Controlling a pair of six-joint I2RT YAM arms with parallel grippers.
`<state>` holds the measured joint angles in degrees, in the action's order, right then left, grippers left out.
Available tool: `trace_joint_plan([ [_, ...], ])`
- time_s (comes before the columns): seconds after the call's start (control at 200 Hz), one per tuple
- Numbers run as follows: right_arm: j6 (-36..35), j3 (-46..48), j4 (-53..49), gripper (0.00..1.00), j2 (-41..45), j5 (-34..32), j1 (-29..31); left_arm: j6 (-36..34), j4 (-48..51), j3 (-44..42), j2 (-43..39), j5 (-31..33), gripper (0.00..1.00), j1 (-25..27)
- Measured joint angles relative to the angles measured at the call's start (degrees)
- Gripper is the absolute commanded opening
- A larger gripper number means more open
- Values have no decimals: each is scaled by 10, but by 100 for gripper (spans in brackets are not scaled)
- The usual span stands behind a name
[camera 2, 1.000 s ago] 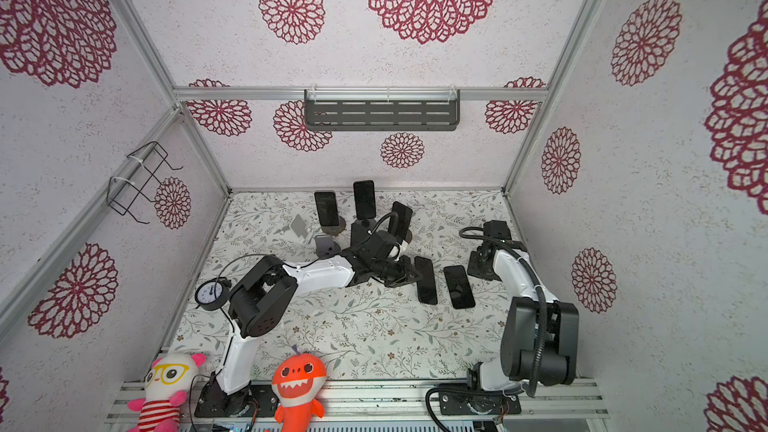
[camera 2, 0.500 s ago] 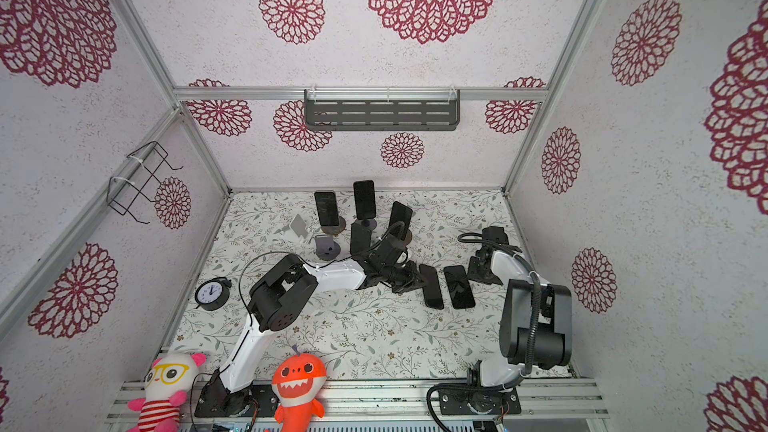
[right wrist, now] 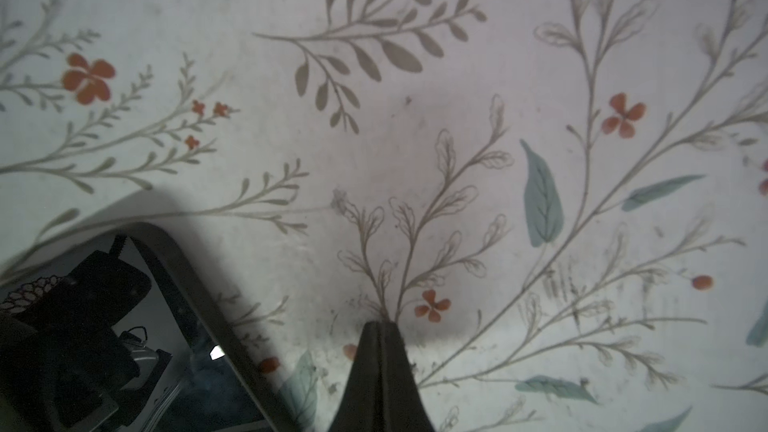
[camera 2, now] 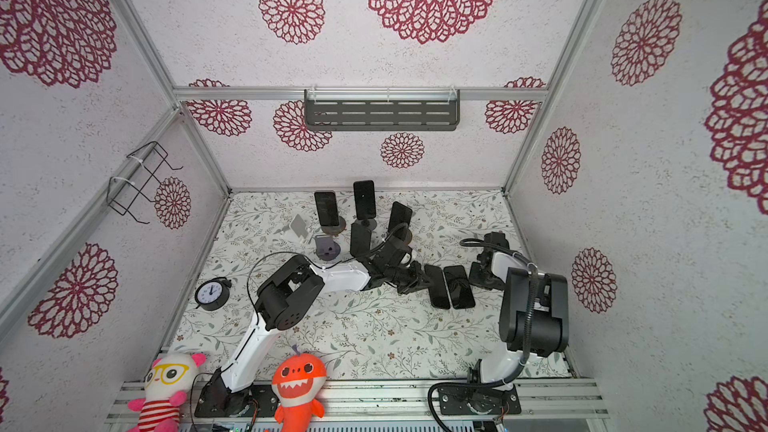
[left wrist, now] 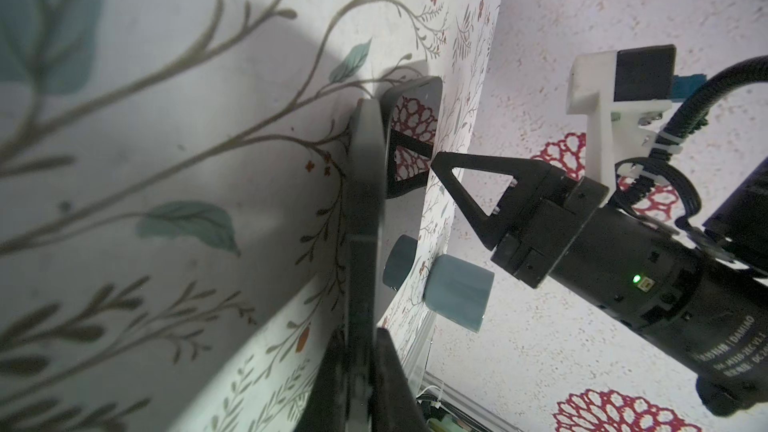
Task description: Remove the phone from the phone stand
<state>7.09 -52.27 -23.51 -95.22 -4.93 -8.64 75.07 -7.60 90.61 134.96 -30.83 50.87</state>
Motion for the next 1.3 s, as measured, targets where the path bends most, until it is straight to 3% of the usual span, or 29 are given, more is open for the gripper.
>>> trace_joint_plan([
  [0.205, 0, 0, 3, 0, 0, 9, 0, 7, -2, 1, 7, -2, 29, 0],
  [0.53, 0, 4, 17, 0, -2, 24, 1, -10, 39, 24, 15, -1, 48, 1],
  [0.761, 0, 11, 32, 0, 2, 35, 3, -27, 46, 31, 12, -2, 68, 1],
  [1.116, 0, 19, 15, 0, 17, 49, 5, -83, 122, 30, -20, 23, 78, 1],
  [1.301, 0, 15, -31, 0, 74, 59, 6, -139, 170, 27, -52, 44, 76, 1],
])
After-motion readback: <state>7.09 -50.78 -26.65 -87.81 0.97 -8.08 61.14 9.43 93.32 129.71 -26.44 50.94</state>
